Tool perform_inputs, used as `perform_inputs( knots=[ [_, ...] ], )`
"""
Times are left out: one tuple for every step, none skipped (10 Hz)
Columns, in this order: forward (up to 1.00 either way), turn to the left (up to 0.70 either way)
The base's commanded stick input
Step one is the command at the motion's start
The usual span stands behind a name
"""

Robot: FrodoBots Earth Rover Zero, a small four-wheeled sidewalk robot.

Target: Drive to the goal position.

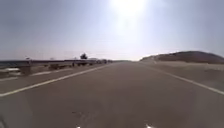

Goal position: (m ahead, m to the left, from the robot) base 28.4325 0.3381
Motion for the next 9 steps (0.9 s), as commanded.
perform_inputs(
  knots=[
    [0.70, 0.00],
    [0.70, 0.00],
    [0.70, 0.00],
    [0.70, 0.00],
    [0.70, 0.00],
    [0.70, 0.00],
    [0.70, 0.00],
    [0.70, 0.00],
    [0.70, 0.00]
  ],
)
